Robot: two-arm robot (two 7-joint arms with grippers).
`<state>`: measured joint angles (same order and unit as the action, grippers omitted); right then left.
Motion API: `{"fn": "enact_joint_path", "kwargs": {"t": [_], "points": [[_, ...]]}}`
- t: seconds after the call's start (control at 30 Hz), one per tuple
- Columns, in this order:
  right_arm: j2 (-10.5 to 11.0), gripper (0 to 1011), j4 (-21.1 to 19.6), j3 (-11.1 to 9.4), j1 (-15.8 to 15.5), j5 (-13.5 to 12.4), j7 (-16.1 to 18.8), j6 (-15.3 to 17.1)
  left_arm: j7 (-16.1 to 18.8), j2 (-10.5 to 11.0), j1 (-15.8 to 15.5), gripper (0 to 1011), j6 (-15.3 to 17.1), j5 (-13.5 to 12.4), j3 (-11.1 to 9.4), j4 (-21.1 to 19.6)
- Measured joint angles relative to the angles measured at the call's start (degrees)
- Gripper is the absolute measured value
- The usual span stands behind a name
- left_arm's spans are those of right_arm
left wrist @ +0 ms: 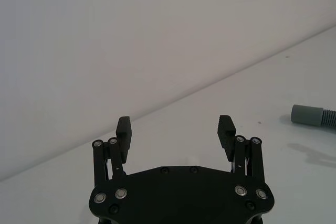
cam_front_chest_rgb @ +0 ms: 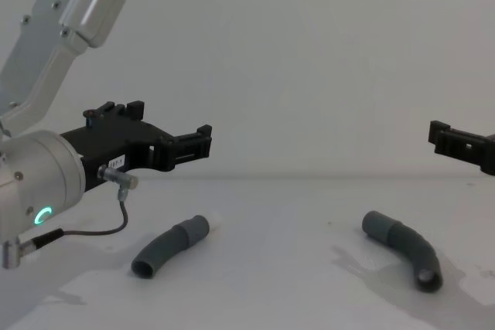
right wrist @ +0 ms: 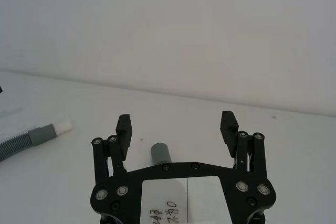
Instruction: Use both hands to pick up one end of the pipe from the table, align the ends, and insert them.
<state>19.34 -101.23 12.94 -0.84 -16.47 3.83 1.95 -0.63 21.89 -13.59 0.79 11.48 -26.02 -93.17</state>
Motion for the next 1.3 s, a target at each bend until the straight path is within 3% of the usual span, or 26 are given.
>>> {"fn": "enact_joint_path", "kwargs": {"t": [1.3], "points": [[0.0, 1001, 0.0, 0.0, 0.0, 0.0, 0.0, 0.0, 0.0, 0.0, 0.0, 1001, 0.0, 0.0, 0.0, 0.0]]}}
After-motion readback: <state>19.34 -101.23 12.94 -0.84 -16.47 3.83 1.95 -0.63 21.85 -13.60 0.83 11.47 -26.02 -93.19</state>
